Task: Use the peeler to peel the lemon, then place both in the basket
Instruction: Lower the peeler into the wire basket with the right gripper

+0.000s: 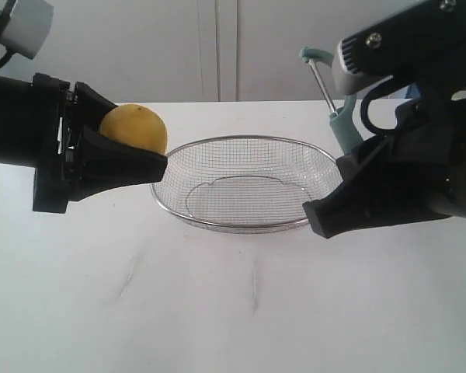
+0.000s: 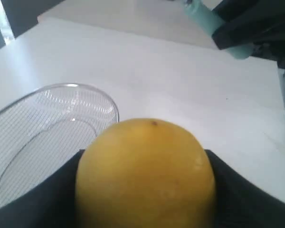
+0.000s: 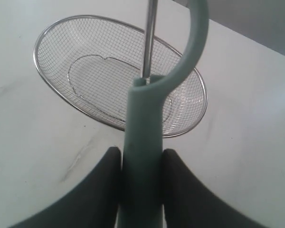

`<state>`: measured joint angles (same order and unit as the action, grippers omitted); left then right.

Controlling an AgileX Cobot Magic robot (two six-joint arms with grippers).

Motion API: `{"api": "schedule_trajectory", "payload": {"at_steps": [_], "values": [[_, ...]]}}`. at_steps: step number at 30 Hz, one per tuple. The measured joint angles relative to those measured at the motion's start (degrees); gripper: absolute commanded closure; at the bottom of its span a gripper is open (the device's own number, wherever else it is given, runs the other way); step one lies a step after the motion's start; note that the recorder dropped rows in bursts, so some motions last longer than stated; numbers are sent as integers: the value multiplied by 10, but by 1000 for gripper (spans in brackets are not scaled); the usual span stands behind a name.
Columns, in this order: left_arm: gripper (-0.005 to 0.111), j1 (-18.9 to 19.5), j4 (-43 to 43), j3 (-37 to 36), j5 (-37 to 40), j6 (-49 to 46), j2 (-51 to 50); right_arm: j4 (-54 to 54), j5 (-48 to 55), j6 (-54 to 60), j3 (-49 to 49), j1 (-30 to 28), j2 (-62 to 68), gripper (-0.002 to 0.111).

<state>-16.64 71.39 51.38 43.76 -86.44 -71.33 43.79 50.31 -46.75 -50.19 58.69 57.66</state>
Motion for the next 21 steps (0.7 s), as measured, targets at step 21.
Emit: {"api": "schedule_trajectory", "payload": {"at_steps": [21], "values": [[107, -139, -534, 35, -98, 508, 0, -75, 21, 57, -44, -67, 23, 108]]}}
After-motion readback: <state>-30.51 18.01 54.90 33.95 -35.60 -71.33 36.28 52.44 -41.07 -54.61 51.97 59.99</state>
